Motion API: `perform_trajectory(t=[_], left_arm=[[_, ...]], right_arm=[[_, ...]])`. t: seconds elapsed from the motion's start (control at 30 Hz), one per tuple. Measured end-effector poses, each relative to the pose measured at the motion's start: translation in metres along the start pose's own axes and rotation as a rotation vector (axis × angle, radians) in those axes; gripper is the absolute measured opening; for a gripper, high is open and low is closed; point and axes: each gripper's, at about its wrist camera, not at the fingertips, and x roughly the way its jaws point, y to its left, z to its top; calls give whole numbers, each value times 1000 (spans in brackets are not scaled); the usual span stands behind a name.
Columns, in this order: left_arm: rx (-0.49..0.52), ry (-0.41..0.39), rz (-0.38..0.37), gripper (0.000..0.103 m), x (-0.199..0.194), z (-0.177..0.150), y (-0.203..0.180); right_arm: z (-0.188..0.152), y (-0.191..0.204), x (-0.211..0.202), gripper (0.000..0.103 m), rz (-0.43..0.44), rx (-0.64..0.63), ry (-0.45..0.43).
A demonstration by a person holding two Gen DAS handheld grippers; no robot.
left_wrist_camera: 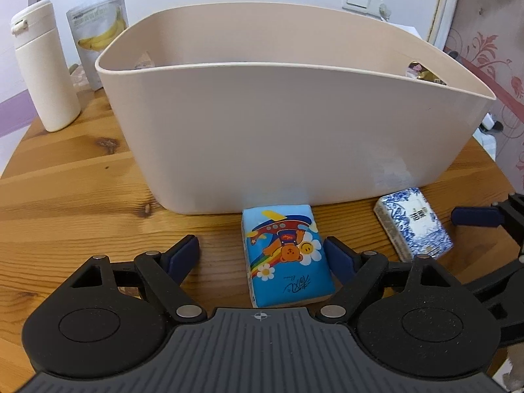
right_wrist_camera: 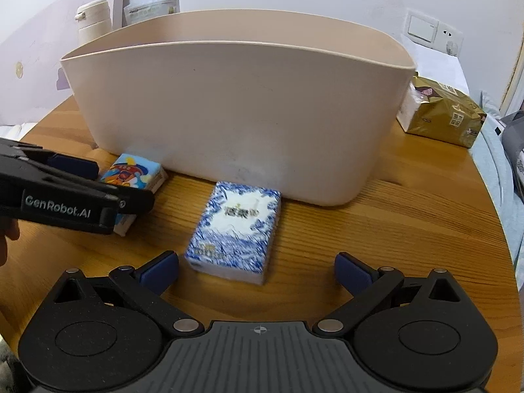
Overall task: Organize objects
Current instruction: 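Withdraw both grippers and move toward the two tissue packs, then grasp the blue cartoon tissue pack with the left gripper while the right grasps the blue-and-white pack, then lift both tissue packs over the bin and lower them inside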
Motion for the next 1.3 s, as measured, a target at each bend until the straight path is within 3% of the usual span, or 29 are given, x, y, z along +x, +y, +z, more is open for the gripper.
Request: perform_trajectory(t=[0.1,0.2,0.23,0.33,0.47,0.63,1.3], left_arm=[[33,-8,12,78,1,0,0],[42,-10,15,66,0,2,1],[43,-9,12,58,-1,2,3],[40,-7,13,48,-3,4,6],[39,-8,14,47,-4,2,6],[39,-3,9,46,-10,-3,10],[43,-78,10,46,-48,-3,8]], right_arm=[[2,2,3,103,-5,7,-5],[4,3,5,102,-9,13,-12],[5,4,5,98,-10,15,-17],[6,5,3,87,-14,20,-33],[8,5,0,73,-12,18,-44],[8,4,-2,45,7,6,-51],[-7,-7,-38,43,9,29,-83]])
